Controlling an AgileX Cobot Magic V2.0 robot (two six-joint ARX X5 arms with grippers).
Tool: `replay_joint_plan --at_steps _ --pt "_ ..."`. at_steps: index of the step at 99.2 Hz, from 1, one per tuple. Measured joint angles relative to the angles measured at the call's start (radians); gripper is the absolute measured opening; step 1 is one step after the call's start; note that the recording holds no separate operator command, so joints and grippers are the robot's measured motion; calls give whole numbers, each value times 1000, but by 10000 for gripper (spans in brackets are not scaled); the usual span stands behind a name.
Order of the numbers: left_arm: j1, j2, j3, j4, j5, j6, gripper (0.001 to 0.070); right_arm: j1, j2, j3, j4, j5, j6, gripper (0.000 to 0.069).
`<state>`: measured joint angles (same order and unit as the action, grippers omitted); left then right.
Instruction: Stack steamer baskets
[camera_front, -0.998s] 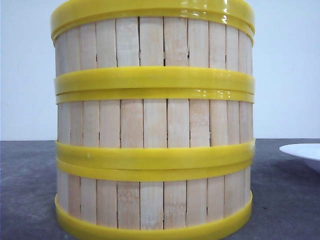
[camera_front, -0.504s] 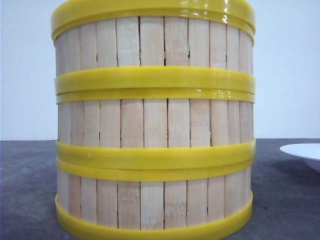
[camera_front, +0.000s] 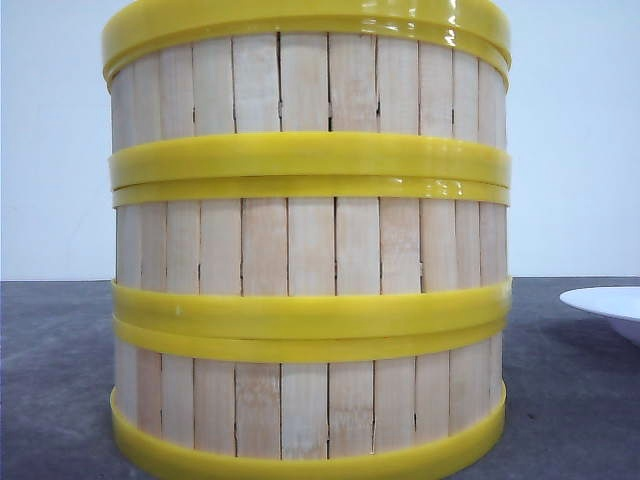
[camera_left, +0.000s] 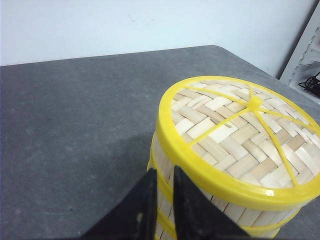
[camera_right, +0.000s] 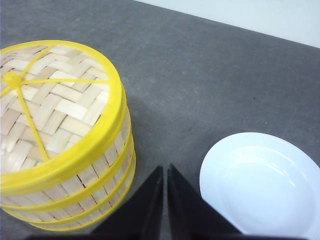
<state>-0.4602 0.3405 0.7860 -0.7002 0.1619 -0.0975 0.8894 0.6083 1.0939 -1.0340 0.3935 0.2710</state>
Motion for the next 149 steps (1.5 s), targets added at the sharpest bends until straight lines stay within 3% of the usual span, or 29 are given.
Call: replay_joint_plan --at_steps 44,60,80,91,120,149 --pt "4 -2 0 0 -1 2 32 0 0 0 0 0 0 10" --pt "79 -8 -18 34 -50 82 32 0 0 0 0 0 0 10" --pt "249 -71 -219 233 -161 113 32 0 0 0 0 0 0 10" --pt "306 -132 -363 336 -172 114 32 0 0 0 0 0 0 10" --pt "365 -270 -652 427 -190 108 32 0 0 0 0 0 0 10" --pt "368 -335 -730 451 -194 105 32 0 0 0 0 0 0 10"
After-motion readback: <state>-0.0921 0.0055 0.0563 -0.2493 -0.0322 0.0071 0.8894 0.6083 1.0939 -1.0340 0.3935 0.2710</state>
